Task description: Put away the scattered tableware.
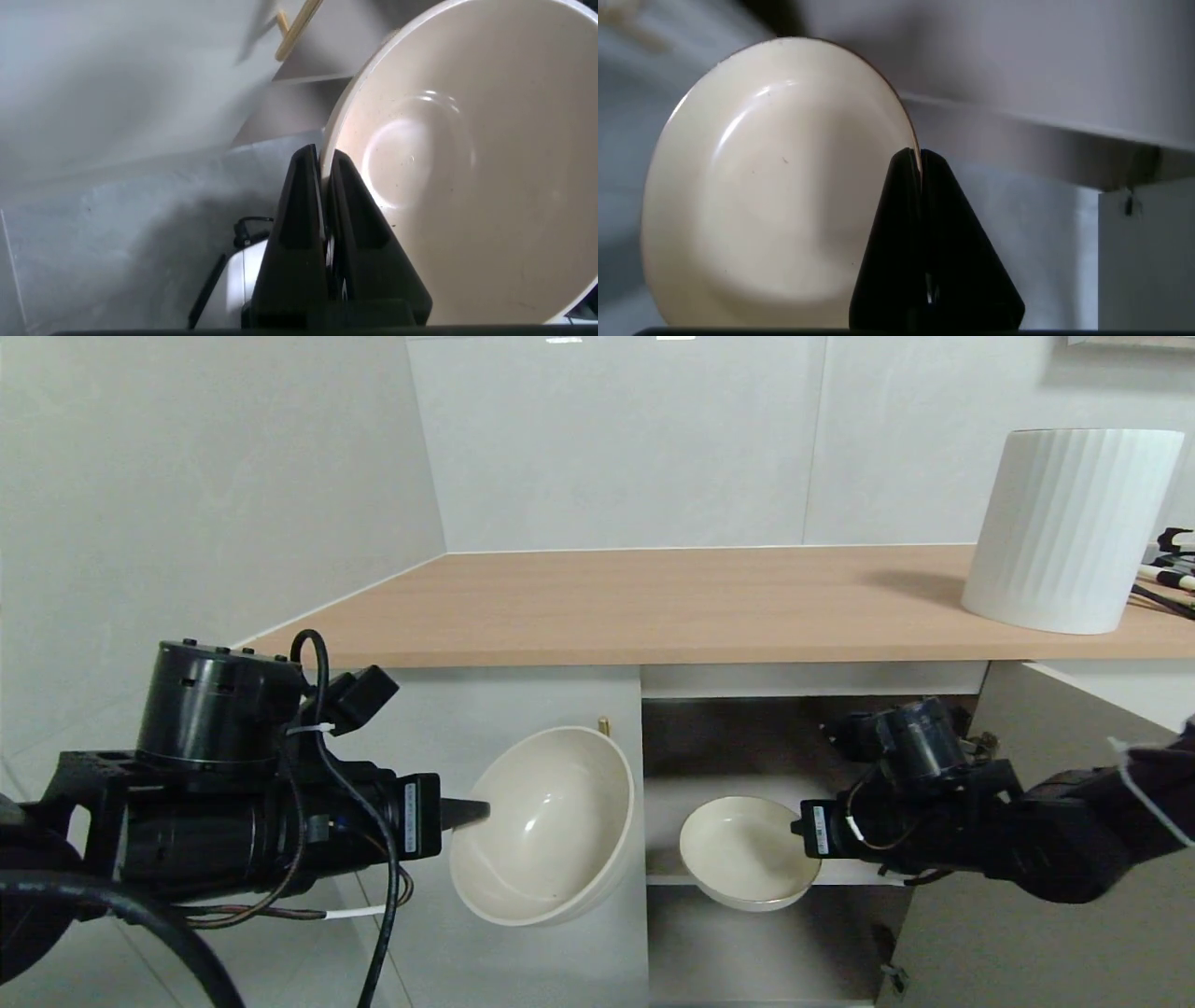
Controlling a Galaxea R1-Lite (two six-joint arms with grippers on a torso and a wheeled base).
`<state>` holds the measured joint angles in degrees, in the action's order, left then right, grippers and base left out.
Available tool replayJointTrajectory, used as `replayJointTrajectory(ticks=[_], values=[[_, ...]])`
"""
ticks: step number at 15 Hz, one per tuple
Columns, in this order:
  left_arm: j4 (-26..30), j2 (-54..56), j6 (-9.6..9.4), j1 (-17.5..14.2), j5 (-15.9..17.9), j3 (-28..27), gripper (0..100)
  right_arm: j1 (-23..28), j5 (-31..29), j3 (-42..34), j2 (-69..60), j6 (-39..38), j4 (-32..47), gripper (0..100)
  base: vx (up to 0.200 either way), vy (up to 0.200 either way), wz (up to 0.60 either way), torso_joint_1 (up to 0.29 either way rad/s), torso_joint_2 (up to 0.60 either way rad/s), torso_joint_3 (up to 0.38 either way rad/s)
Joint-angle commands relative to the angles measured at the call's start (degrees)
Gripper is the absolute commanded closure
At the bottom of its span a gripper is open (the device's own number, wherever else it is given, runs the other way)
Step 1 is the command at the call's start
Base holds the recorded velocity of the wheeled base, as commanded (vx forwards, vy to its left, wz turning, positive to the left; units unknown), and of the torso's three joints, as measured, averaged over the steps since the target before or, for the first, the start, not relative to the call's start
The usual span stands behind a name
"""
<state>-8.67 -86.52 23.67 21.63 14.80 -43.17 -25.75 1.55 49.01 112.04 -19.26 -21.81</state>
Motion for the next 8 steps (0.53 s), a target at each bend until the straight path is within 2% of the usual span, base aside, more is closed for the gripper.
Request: replayJointTrajectory(ticks=[1, 3, 8], values=[[-0.03, -1.11, 0.06, -0.01, -0.03, 0.1, 100, 0.87, -0.93, 7.16, 13.11, 0.28, -2.27, 100, 0.0, 0.0, 0.0, 0.0, 0.0, 0.0], [-0.03, -0.67, 0.14, 0.17, -0.03, 0.1, 100, 1.66, -5.85, 10.67, 18.3, -0.25, -2.8, 100, 0.0, 0.0, 0.0, 0.0, 0.0, 0.0], [-0.03, -1.2, 0.14, 1.84, -0.21, 0.28, 100, 5.53, -6.73, 16.56, 24.8, 0.01, -2.54, 100, 0.0, 0.0, 0.0, 0.0, 0.0, 0.0]])
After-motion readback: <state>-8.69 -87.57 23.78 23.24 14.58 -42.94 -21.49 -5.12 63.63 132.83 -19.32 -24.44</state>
